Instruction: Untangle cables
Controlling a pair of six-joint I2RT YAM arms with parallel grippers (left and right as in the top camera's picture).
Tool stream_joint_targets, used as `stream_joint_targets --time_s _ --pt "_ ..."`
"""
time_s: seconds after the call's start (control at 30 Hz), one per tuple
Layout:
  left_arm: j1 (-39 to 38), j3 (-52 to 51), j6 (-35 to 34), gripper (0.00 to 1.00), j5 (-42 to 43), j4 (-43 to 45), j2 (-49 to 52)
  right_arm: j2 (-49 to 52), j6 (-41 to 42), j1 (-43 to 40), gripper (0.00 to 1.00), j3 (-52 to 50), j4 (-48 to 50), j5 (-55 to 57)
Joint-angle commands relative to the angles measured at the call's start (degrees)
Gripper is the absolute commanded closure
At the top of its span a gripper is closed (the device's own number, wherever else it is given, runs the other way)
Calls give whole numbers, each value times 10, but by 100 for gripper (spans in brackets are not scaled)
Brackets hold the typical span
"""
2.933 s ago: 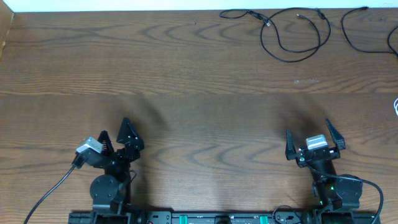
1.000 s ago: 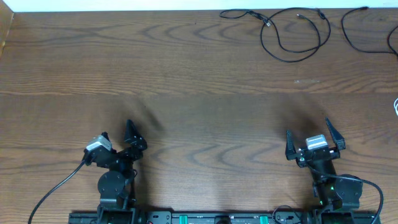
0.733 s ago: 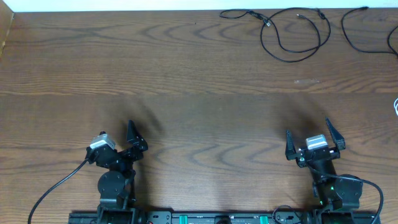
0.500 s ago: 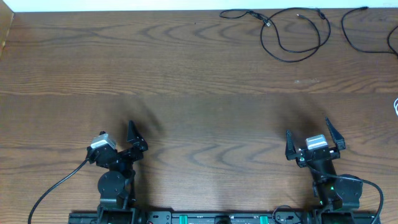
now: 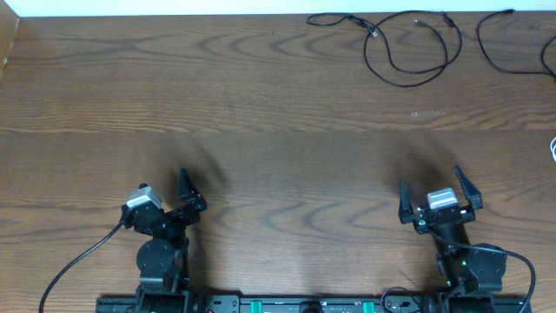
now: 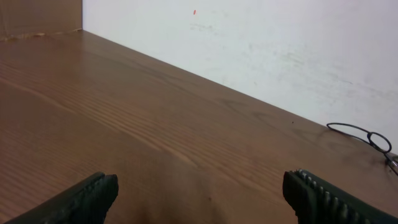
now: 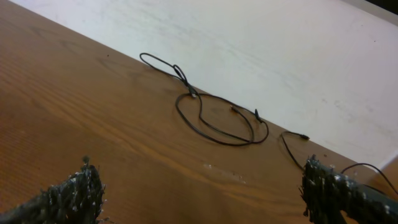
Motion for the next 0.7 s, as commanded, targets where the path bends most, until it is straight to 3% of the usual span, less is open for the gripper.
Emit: stream_joint_targets --time_s 0.0,0.67 --pt "1 -9 12 8 -8 -24 2 -4 -5 5 1 -1 -2 -5" --pt "7 -9 14 9 -20 -25 -26 -4 -5 5 1 -1 -2 -5"
